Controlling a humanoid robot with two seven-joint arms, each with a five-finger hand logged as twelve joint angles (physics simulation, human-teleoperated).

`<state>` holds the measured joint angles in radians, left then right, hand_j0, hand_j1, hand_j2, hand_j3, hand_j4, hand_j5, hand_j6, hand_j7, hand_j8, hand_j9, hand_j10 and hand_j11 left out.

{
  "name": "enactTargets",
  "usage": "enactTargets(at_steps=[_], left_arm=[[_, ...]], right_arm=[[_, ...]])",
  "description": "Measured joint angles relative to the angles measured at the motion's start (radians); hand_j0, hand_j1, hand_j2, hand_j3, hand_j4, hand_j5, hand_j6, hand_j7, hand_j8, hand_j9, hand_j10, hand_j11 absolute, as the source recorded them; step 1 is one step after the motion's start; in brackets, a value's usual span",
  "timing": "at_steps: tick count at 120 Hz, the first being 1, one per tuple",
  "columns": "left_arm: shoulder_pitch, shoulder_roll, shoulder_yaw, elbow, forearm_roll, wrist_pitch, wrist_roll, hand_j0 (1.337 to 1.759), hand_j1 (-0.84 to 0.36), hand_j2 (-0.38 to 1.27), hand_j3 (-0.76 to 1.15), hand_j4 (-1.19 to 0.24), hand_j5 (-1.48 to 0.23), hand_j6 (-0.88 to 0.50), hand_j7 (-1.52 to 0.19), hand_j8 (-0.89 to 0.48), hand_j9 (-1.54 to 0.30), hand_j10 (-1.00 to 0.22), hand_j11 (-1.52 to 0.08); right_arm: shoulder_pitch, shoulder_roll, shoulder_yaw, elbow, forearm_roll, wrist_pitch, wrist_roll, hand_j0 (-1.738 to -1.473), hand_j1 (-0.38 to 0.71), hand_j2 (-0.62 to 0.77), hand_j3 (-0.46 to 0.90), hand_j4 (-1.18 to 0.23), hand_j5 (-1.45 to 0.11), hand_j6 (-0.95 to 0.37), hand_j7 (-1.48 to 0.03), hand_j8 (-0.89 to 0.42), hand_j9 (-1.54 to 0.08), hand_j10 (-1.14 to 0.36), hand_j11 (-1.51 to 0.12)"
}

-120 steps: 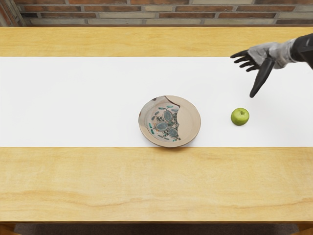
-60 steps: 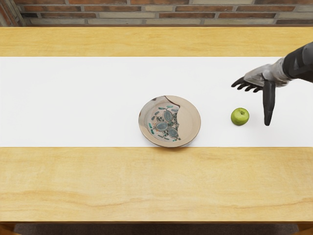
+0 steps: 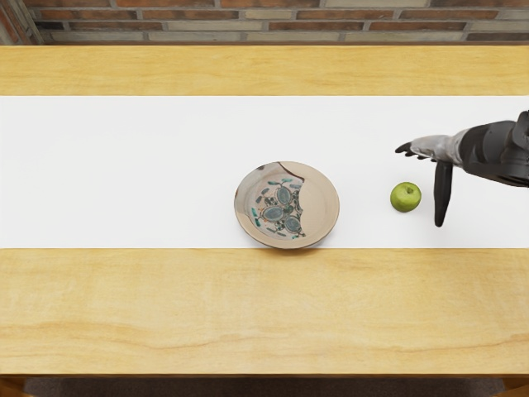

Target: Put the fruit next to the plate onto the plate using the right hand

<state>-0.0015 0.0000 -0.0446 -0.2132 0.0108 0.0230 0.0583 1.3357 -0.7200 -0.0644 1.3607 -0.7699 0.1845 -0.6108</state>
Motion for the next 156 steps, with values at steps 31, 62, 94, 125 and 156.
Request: enactTargets(at_steps=[31, 62, 94, 125, 156], left_arm=[[0.0, 0.0, 0.0, 0.0, 0.0, 0.0, 0.0, 1.658, 0.35, 0.0, 0.0, 0.0, 0.0, 0.0, 0.0, 0.0, 0.0, 0.0, 0.0], [0.0, 0.0, 0.0, 0.0, 0.0, 0.0, 0.0, 1.658, 0.35, 0.0, 0.0, 0.0, 0.0, 0.0, 0.0, 0.0, 0.0, 0.0, 0.0], [0.0, 0.0, 0.0, 0.0, 0.0, 0.0, 0.0, 1.658, 0.35, 0.0, 0.0, 0.0, 0.0, 0.0, 0.0, 0.0, 0.0, 0.0, 0.0], [0.0, 0.0, 0.0, 0.0, 0.0, 0.0, 0.0, 1.658, 0.35, 0.0, 0.0, 0.0, 0.0, 0.0, 0.0, 0.0, 0.0, 0.0, 0.0], [0.0, 0.0, 0.0, 0.0, 0.0, 0.0, 0.0, 1.658, 0.35, 0.0, 0.0, 0.0, 0.0, 0.0, 0.0, 0.0, 0.0, 0.0, 0.0]], right_arm=[[-0.031, 0.036, 0.002, -0.005, -0.011, -0.047, 0.0, -1.658, -0.32, 0.0, 0.0, -0.03, -0.03, -0.03, -0.03, -0.03, -0.03, -0.02, -0.03], [-0.052, -0.049, 0.023, 0.107, -0.053, -0.141, 0.0, -1.658, -0.17, -0.03, 0.0, -0.15, -0.19, -0.15, -0.19, -0.15, -0.19, -0.15, -0.19], [-0.131, -0.056, 0.016, 0.136, -0.153, -0.3, 0.0, -1.658, -0.14, -0.03, 0.0, -0.18, -0.23, -0.18, -0.23, -0.18, -0.23, -0.18, -0.23], [-0.157, 0.018, 0.014, 0.082, -0.216, -0.32, 0.0, -1.658, -0.14, -0.03, 0.0, -0.18, -0.23, -0.19, -0.23, -0.18, -0.23, -0.18, -0.23], [-0.184, 0.057, 0.014, 0.044, -0.243, -0.325, 0.0, -1.658, -0.11, -0.04, 0.0, -0.21, -0.26, -0.21, -0.26, -0.21, -0.26, -0.21, -0.26]])
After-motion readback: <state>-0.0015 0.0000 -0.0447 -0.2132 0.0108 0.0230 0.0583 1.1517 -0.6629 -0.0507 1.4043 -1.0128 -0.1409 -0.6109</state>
